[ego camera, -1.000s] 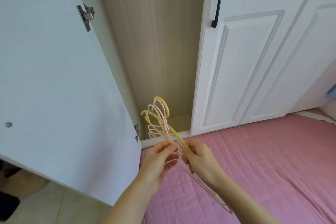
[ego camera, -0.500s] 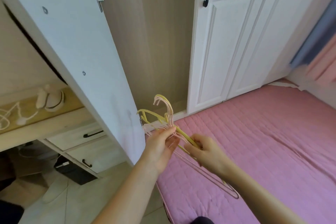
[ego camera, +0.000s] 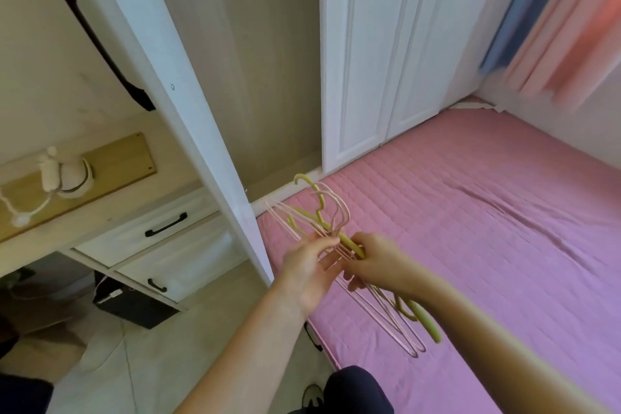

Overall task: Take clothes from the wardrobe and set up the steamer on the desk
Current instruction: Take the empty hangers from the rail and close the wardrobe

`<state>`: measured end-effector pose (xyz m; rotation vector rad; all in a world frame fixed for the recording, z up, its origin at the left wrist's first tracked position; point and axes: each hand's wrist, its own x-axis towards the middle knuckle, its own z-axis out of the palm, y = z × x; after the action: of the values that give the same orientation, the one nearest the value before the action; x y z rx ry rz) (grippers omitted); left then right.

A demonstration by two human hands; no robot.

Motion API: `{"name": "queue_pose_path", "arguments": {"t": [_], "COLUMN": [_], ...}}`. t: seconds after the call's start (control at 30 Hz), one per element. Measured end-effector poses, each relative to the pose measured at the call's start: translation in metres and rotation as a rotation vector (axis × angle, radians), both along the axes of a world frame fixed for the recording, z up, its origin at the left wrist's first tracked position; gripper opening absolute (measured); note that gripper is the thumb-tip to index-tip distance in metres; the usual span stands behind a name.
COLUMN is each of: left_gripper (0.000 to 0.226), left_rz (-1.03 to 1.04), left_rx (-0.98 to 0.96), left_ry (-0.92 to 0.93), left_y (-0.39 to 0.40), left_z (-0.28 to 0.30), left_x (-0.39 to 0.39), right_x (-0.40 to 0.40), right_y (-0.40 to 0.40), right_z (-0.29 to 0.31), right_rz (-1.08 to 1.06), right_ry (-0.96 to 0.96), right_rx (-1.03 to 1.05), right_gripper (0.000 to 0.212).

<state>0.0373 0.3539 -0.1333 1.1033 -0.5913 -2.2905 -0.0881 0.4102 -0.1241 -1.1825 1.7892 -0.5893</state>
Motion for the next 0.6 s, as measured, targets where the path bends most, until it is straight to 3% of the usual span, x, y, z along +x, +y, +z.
{"name": "queue_pose_path", "arguments": {"t": [0.23,0.47,0.6], "left_gripper": [0.033,0.003,0.010], "left_rz": [-0.008,0.029,0.055], "left_rx": [-0.020,-0.184,-0.284], "left_ry": [-0.122,-0.300,-0.430], "left_y": [0.022,0.061,0.082], "left_z": [-0.006,-0.006,-0.007], "left_x": [0.016,0.035,0.047], "right_x": [0.016,0.024,0.033], "right_y": [0.025,0.058,0.074], "right_z": [-0.004,-0.007,-0.002], "right_rz": [0.032,0.039,0.038], "right_ry": [-0.042,-0.170,-0.181], "right_rx": [0.051,0.026,0.018], "right_gripper": [0.016,0.032,0.037]}}
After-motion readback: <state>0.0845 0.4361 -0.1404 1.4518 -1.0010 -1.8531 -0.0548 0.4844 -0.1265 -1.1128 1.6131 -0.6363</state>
